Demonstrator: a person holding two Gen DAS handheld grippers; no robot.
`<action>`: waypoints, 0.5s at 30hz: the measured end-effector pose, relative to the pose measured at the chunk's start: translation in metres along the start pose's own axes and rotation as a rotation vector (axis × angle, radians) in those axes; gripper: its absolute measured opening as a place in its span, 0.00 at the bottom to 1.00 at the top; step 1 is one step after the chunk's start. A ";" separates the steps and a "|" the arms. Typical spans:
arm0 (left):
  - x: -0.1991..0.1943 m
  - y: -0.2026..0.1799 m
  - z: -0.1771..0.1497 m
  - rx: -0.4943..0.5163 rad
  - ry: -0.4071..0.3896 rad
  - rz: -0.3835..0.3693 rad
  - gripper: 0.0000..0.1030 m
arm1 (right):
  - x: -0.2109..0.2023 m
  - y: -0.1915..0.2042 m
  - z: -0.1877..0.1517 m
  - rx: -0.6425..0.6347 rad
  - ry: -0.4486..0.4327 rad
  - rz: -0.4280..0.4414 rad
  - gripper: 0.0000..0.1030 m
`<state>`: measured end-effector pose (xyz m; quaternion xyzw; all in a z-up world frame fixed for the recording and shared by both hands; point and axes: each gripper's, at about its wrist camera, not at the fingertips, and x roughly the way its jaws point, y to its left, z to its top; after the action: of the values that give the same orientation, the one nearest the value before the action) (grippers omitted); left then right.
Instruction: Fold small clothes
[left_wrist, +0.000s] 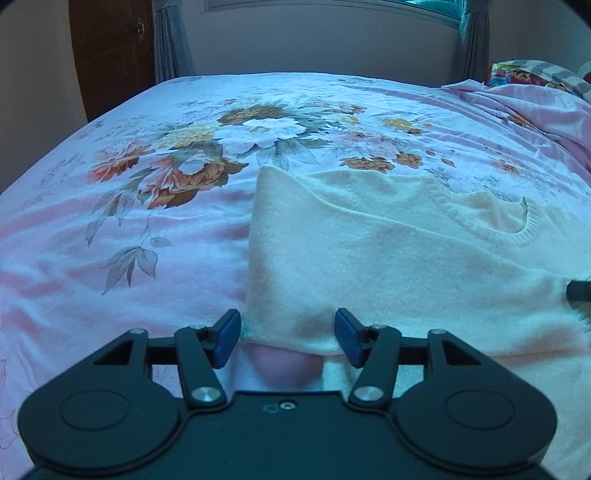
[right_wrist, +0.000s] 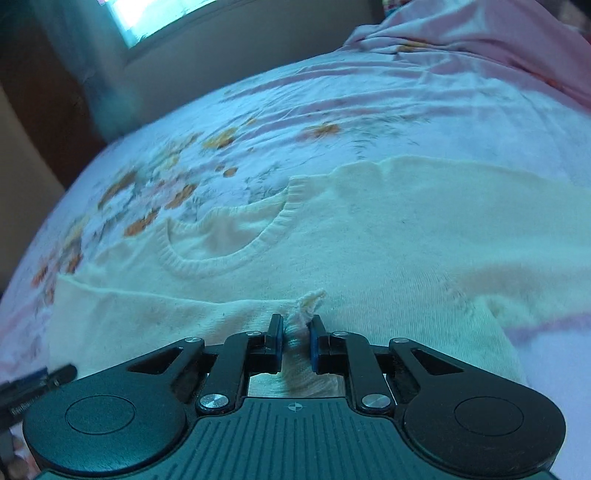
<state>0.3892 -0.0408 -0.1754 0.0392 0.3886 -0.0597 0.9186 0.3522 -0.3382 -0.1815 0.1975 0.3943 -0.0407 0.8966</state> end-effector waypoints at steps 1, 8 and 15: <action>0.000 0.001 0.000 -0.004 -0.002 0.001 0.55 | 0.002 -0.001 0.001 -0.005 0.013 0.001 0.14; 0.002 0.005 0.001 -0.030 -0.023 0.064 0.57 | -0.007 0.020 0.005 -0.118 -0.080 0.056 0.06; 0.006 0.026 -0.001 -0.161 -0.014 0.110 0.56 | -0.011 0.038 0.035 -0.271 -0.214 -0.018 0.06</action>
<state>0.3960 -0.0153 -0.1794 -0.0138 0.3830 0.0220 0.9234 0.3778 -0.3181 -0.1403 0.0657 0.3003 -0.0158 0.9515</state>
